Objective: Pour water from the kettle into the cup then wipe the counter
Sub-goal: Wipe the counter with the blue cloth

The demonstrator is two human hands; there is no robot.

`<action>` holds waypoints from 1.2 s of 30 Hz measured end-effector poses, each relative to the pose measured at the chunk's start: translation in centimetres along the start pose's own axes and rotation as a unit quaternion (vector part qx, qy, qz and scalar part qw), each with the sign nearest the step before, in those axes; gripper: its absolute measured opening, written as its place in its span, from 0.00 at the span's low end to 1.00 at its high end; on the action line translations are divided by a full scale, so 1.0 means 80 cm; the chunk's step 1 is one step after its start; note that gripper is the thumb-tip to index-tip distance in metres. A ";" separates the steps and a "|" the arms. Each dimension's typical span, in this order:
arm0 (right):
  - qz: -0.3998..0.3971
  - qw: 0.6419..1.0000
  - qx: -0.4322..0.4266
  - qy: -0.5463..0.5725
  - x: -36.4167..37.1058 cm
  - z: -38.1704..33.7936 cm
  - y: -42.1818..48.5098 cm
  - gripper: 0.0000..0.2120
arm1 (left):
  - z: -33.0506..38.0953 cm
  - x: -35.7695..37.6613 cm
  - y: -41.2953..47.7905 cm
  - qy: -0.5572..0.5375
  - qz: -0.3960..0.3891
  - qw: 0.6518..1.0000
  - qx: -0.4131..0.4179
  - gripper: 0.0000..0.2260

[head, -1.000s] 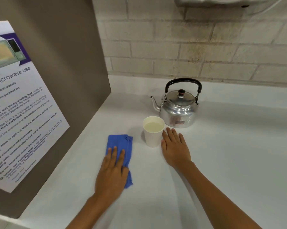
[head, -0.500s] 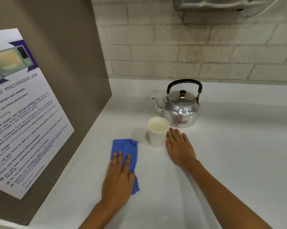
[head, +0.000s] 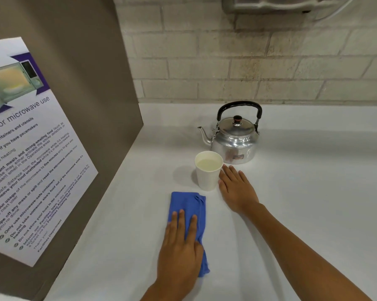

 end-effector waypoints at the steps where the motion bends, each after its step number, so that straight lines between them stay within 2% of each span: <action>1: -0.001 1.000 -0.001 0.000 0.000 0.001 0.000 0.23 | 0.012 0.001 0.001 0.002 -0.011 1.000 0.020 0.25; 3: -0.004 1.000 -0.003 -0.001 0.000 0.002 0.001 0.23 | 0.036 0.005 0.010 0.032 -0.013 0.997 0.066 0.22; 6: -0.016 1.000 -0.015 0.000 -0.002 0.003 0.002 0.23 | 0.058 0.020 0.026 0.052 -0.047 0.993 0.099 0.26; 7: -0.016 1.000 -0.017 0.020 -0.006 0.003 0.002 0.23 | 0.063 0.026 0.031 0.060 -0.058 0.991 0.105 0.28; 10: 0.009 0.991 0.002 0.135 -0.029 0.008 -0.004 0.20 | 0.077 0.021 0.042 0.076 -0.021 0.989 0.124 0.27; 12: 0.053 0.978 0.051 0.196 -0.050 0.015 -0.014 0.19 | 0.082 0.014 0.041 0.020 -0.034 0.992 0.123 0.23; 14: 0.121 0.960 0.101 0.233 -0.072 0.018 -0.032 0.17 | 0.068 0.009 0.040 -0.100 -0.057 0.989 0.089 0.23; 16: 0.150 0.950 0.129 0.243 -0.079 0.008 -0.058 0.18 | 0.041 -0.001 0.044 -0.200 0.022 0.975 0.092 0.22; 18: 0.126 0.957 0.133 0.227 -0.068 -0.018 -0.090 0.19 | 0.000 -0.005 0.050 -0.273 0.065 0.959 0.049 0.17; 20: 0.081 0.970 0.133 0.189 -0.042 -0.052 -0.118 0.22 | -0.043 -0.014 0.063 -0.229 0.133 0.964 0.019 0.16; 21: 0.055 0.976 0.140 0.158 -0.027 -0.067 -0.128 0.24 | -0.057 -0.015 0.074 -0.189 0.130 0.973 0.013 0.17; 24: 0.022 0.983 0.173 0.058 0.002 -0.089 -0.146 0.27 | -0.078 0.008 0.110 -0.098 0.038 0.994 -0.007 0.22; 26: 0.051 0.985 0.165 0.005 -0.003 -0.090 -0.158 0.26 | -0.081 0.021 0.119 -0.060 -0.007 0.998 -0.006 0.23; 29: 0.066 0.985 0.149 -0.051 -0.014 -0.062 -0.169 0.29 | -0.085 0.031 0.121 -0.046 -0.020 0.999 -0.002 0.24; 32: 0.052 0.985 0.164 -0.026 -0.026 -0.004 -0.148 0.33 | -0.087 0.032 0.119 -0.031 -0.024 0.999 0.003 0.24; 34: 0.064 0.979 0.190 -0.023 -0.033 0.029 -0.120 0.29 | -0.084 0.031 0.118 -0.033 -0.026 0.999 0.005 0.23; 36: 0.033 0.983 0.177 -0.039 -0.029 0.033 -0.091 0.25 | -0.081 0.031 0.118 -0.027 -0.027 0.999 0.007 0.23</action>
Point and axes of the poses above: each hand's wrist, its own y-axis towards the middle knuckle, its own x-axis out of the palm, z = x × y, the point moved 6 cm from there along y, towards the middle knuckle, and after that the axes turned 11 degrees about x, right-handed, at the moved point
